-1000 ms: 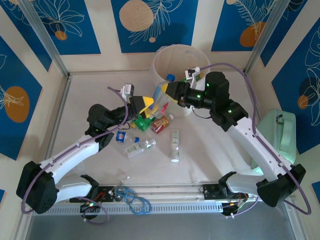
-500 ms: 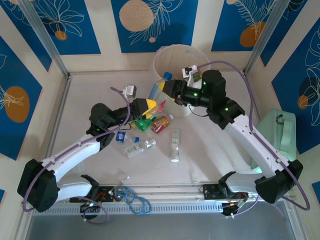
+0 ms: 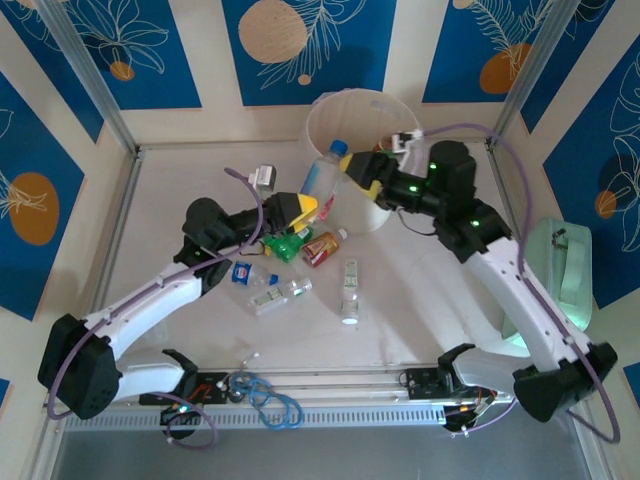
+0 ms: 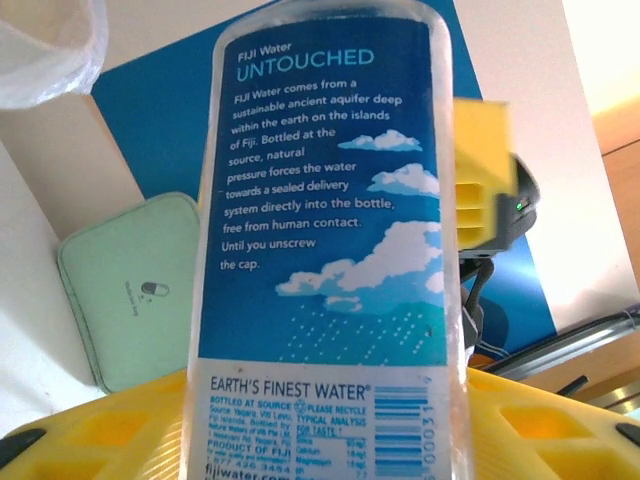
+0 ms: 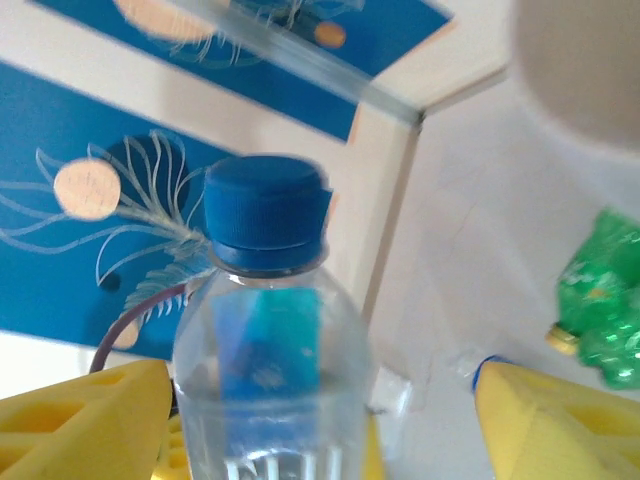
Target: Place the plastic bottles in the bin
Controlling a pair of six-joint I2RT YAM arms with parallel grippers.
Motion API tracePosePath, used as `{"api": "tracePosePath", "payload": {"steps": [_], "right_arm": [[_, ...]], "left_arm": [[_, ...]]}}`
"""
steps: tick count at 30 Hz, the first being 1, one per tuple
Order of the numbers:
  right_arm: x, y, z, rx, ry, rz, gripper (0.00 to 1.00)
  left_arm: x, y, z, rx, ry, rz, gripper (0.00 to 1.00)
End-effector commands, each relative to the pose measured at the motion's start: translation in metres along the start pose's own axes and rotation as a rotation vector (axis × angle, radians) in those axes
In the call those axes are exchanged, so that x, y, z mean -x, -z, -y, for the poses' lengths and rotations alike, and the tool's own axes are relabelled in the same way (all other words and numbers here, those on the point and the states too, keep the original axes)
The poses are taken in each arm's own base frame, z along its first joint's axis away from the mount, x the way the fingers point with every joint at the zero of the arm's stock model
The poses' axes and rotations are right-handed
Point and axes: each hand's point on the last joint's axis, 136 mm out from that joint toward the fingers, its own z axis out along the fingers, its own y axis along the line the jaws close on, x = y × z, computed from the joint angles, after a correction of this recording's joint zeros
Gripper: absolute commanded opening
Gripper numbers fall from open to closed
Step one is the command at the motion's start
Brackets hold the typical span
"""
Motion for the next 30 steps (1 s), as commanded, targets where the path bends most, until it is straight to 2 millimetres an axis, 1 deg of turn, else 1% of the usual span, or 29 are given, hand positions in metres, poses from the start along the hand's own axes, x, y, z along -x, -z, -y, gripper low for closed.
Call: {"api": "tracePosePath", "payload": {"steps": [1,3,4,5,8,11,14,17,20,22,25,28,30], "right_arm": [[0.007,0.042,0.023,-0.121,-0.001,0.071,0.80],[0.001,0.060,0.039,-0.190,0.009,0.086,0.80],[-0.005,0.069,0.045,-0.225,0.020,0.086,0.80],[-0.013,0.075,0.052,-0.252,0.024,0.080,0.80],[-0.038,0.091,0.068,-0.299,0.011,0.049,0.79],[-0.062,0.104,0.082,-0.338,0.001,0.025,0.79],[-0.079,0.113,0.092,-0.366,-0.008,0.008,0.78],[-0.087,0.117,0.097,-0.376,-0.010,-0.003,0.78],[-0.090,0.117,0.098,-0.377,-0.010,-0.010,0.78],[-0.091,0.115,0.098,-0.375,-0.007,-0.016,0.78],[-0.090,0.113,0.095,-0.369,0.003,-0.022,0.78],[-0.090,0.113,0.092,-0.370,0.018,-0.028,0.77],[-0.090,0.114,0.091,-0.375,0.032,-0.029,0.77]], "left_arm": [[0.022,-0.007,0.014,0.049,-0.119,-0.007,0.57],[0.038,-0.015,0.007,0.127,-0.147,-0.004,0.58],[0.047,-0.020,0.001,0.172,-0.146,-0.002,0.57],[0.057,-0.027,-0.001,0.198,-0.148,-0.001,0.56],[0.081,-0.048,-0.011,0.237,-0.121,0.002,0.56],[0.101,-0.069,-0.023,0.264,-0.103,-0.004,0.54],[0.119,-0.083,-0.043,0.335,-0.082,0.004,0.55],[0.130,-0.091,-0.060,0.403,-0.065,0.010,0.57],[0.136,-0.091,-0.077,0.474,-0.049,0.016,0.68],[0.139,-0.090,-0.083,0.501,-0.053,0.024,0.73],[0.145,-0.089,-0.082,0.527,-0.074,0.040,0.83],[0.150,-0.088,-0.070,0.533,-0.104,0.050,0.86],[0.153,-0.086,-0.056,0.527,-0.133,0.057,0.86]]}}
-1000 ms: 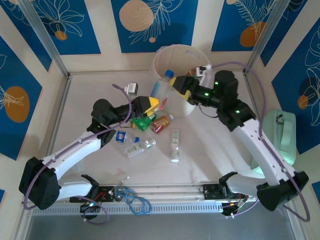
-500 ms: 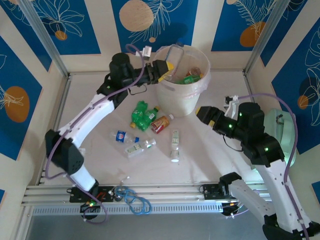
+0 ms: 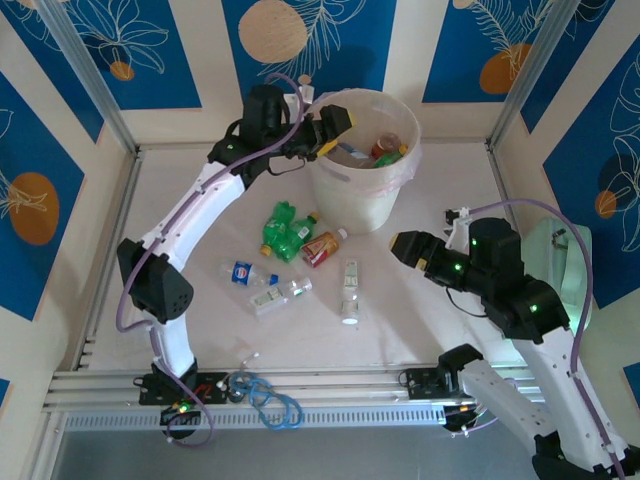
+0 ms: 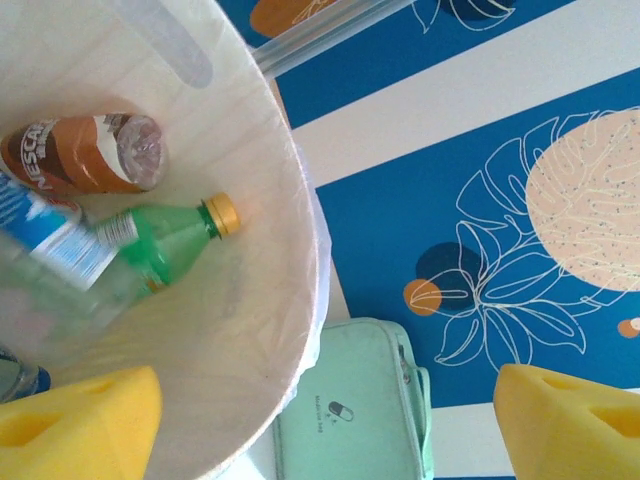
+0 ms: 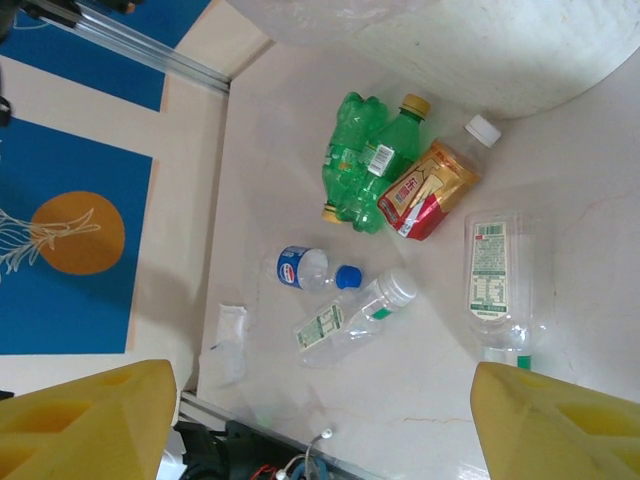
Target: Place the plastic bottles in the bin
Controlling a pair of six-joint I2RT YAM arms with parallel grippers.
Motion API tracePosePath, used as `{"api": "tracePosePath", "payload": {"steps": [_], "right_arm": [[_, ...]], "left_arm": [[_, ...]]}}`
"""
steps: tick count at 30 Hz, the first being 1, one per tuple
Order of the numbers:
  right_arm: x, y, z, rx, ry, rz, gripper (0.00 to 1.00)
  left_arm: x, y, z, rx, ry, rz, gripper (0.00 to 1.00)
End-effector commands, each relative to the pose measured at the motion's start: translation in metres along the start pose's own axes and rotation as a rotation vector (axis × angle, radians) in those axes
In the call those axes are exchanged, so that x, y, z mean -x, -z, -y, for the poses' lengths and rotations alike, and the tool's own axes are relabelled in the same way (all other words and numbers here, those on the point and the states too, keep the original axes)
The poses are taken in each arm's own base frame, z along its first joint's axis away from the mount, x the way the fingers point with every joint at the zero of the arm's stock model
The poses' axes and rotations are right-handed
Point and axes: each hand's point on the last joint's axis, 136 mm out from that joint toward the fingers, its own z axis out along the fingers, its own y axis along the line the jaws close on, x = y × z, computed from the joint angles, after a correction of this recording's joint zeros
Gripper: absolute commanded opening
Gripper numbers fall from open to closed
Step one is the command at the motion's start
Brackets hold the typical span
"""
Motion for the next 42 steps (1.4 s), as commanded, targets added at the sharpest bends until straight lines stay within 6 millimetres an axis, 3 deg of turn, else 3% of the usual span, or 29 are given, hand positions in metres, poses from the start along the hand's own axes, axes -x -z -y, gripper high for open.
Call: {"api": "tracePosePath", "payload": {"steps": [1,5,9,12,18,21,26,35,38,42], "right_arm": [[0.000,0.003,0.000,-0.021,0.037,0.004,0.77],[-0.005,-0.003,-0.003,-0.030,0.065,-0.018,0.77],[-0.011,-0.013,-0.009,-0.044,0.106,-0.041,0.77],[-0.016,-0.024,-0.018,-0.046,0.139,-0.066,0.77],[-0.024,-0.053,-0.033,-0.078,0.170,-0.140,0.77],[-0.027,-0.068,-0.045,-0.103,0.209,-0.173,0.77],[-0.042,-0.098,-0.043,-0.195,0.263,-0.206,0.76],[-0.058,-0.150,-0.052,-0.265,0.318,-0.258,0.75],[-0.064,-0.148,-0.053,-0.321,0.355,-0.243,0.73],[-0.071,-0.124,-0.045,-0.382,0.362,-0.228,0.74]], "left_arm": [[0.010,0.015,0.012,0.028,-0.062,0.035,0.86],[0.009,0.049,0.031,0.071,-0.161,0.075,0.87],[-0.009,0.088,0.023,0.194,-0.241,0.095,0.90],[-0.038,0.118,-0.004,0.290,-0.241,0.091,0.91],[-0.101,0.183,-0.082,0.505,-0.190,0.127,0.95],[-0.126,0.211,-0.109,0.578,-0.156,0.144,0.97],[-0.156,0.241,-0.125,0.618,-0.190,0.113,0.97],[-0.171,0.286,-0.140,0.779,-0.226,0.103,0.98],[-0.176,0.292,-0.143,0.800,-0.221,0.088,0.99],[-0.177,0.291,-0.144,0.792,-0.214,0.087,0.99]]}}
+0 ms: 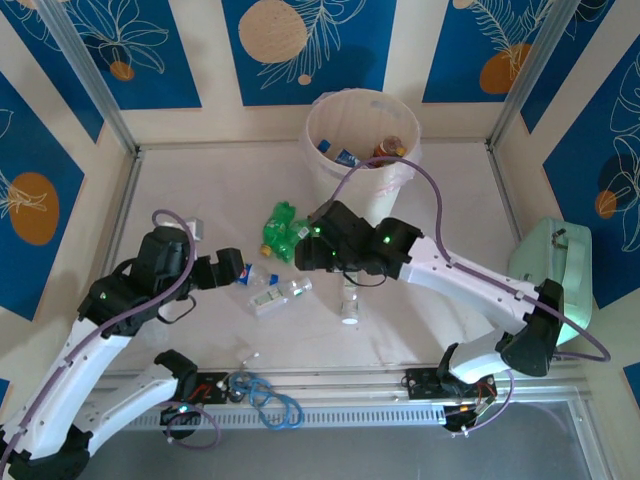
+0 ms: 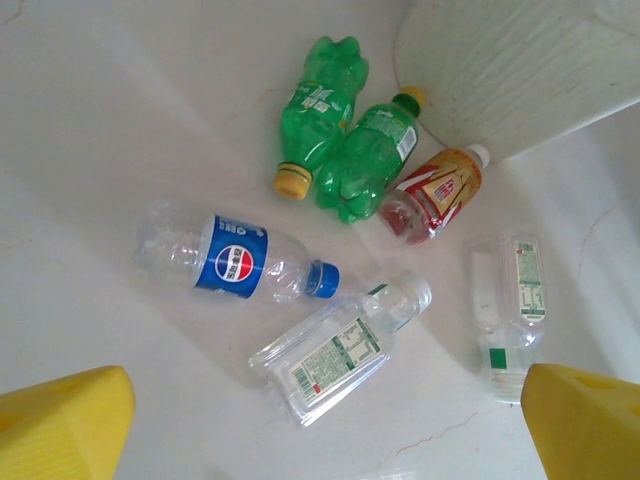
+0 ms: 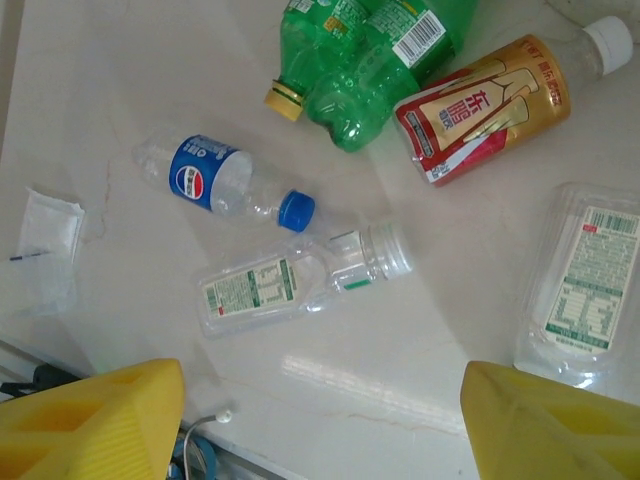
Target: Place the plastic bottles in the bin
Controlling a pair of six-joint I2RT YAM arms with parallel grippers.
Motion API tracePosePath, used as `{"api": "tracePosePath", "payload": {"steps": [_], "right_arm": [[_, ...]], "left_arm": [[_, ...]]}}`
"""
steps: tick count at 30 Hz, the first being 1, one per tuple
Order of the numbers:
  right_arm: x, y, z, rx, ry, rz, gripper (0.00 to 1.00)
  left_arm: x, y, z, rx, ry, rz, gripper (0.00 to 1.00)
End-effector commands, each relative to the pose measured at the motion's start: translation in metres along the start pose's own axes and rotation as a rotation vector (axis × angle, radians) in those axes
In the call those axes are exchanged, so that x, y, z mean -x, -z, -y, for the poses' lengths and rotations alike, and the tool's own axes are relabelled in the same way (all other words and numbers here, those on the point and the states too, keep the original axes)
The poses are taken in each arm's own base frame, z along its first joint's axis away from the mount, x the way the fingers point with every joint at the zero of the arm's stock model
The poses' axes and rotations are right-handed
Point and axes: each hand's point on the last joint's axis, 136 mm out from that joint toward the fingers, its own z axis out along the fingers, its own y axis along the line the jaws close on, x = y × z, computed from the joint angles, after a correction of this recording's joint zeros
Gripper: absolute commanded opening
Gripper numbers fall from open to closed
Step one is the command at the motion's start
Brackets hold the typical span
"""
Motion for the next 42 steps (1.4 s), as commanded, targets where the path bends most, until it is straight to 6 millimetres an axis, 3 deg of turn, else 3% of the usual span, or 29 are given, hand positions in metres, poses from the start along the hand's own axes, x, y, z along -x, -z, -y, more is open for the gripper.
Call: {"api": "tracePosePath", "payload": {"steps": [1,6,18,24,32,42], "right_arm": [[-0.006,0.024,0.022,-0.087,-0.027,0.033,0.76],[-0.026,0.024,0.058,-0.182,-0.100,-0.045,0.76],[-0.053,0.006,0.124,-0.383,-0.197,-0.147,0.76],[-0.073,-0.036,0.127,-0.349,-0.215,-0.264,0.76],[-0.085,-0.081,0.129,-0.384,-0.167,-0.373,0.78],[-0.127,-0.068,0.128,-0.490,-0.149,-0.459,0.75]], "left_arm": [[0.002,0.006,-0.002,0.007,-0.007,0.008,0.98],[0.004,-0.004,0.005,-0.015,-0.013,0.002,0.98],[-0.022,-0.066,0.019,-0.087,0.073,-0.112,0.92],[-0.022,-0.072,0.024,-0.095,0.081,-0.141,0.90],[-0.030,-0.066,0.018,-0.103,0.132,-0.130,0.90],[-0.033,-0.056,0.012,-0.098,0.142,-0.109,0.90]]}}
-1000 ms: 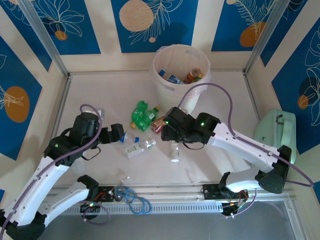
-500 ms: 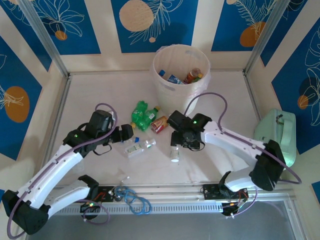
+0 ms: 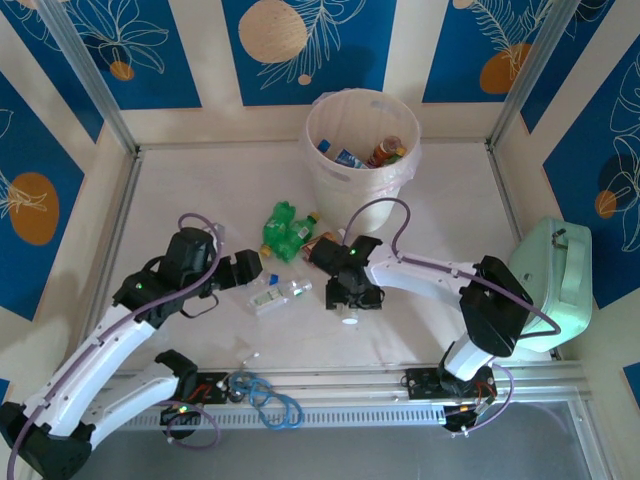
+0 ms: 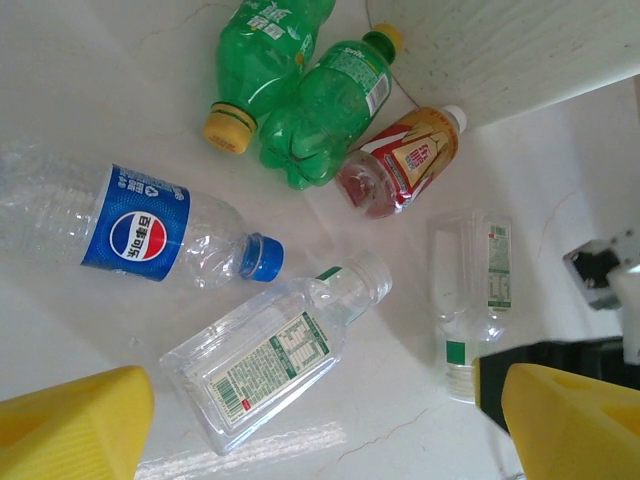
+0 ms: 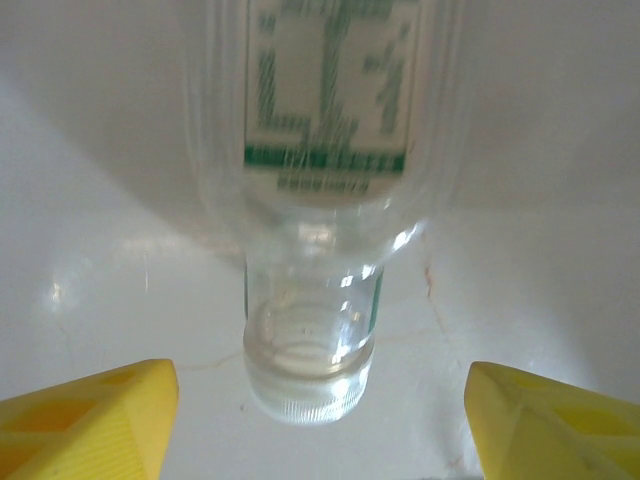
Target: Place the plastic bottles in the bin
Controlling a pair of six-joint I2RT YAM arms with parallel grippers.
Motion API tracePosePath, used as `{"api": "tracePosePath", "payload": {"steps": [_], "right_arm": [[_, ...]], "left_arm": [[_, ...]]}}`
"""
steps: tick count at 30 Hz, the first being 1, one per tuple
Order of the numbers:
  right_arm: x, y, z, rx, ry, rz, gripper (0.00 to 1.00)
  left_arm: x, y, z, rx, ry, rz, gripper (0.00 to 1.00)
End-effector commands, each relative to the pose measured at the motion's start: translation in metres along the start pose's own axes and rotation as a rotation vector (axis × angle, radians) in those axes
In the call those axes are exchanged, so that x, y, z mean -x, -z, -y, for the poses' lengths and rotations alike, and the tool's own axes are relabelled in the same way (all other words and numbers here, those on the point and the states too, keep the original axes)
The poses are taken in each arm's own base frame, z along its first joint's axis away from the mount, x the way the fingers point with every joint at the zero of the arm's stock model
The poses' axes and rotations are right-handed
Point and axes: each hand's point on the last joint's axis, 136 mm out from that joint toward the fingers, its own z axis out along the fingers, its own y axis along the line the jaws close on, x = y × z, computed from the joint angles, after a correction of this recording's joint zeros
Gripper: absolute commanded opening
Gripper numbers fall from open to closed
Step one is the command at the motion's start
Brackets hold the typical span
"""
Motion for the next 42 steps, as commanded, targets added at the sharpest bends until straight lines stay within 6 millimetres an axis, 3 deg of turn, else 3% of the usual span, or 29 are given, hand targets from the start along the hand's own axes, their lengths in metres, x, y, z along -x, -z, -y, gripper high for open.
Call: {"api": "tracePosePath", "payload": {"steps": [1,15,21,26,30,35,42], "right_arm": [[-0.016,-0.001,0.014,-0.049,-0.051,-0.059,0.74],[-0.013,-0.040,0.001,-0.030,-0.040,-0.185,0.53],[-0.013,-0.036,0.003,-0.034,-0.039,-0.166,0.39],[-0.012,-0.023,0.003,-0.025,-0.023,-0.103,0.34],[-0.011,-0.005,-0.003,0.031,0.024,-0.009,0.32],[-0.008,0.034,-0.015,0.163,0.094,0.147,0.31],[0.002,0.131,-0.056,0.587,0.175,0.353,0.31]], "left_arm": [[-0.005,-0.001,-0.006,0.011,0.024,-0.008,0.90],[-0.007,-0.004,-0.007,-0.002,0.035,-0.009,0.90],[-0.007,-0.004,-0.007,-0.005,0.037,-0.005,0.90],[-0.004,-0.001,-0.003,-0.016,0.036,0.000,0.91],[-0.002,0.002,0.001,-0.030,0.031,0.004,0.93],[0.003,0.004,0.017,-0.098,0.021,0.002,0.95],[0.026,0.021,0.078,-0.365,0.013,0.018,0.97]]}}
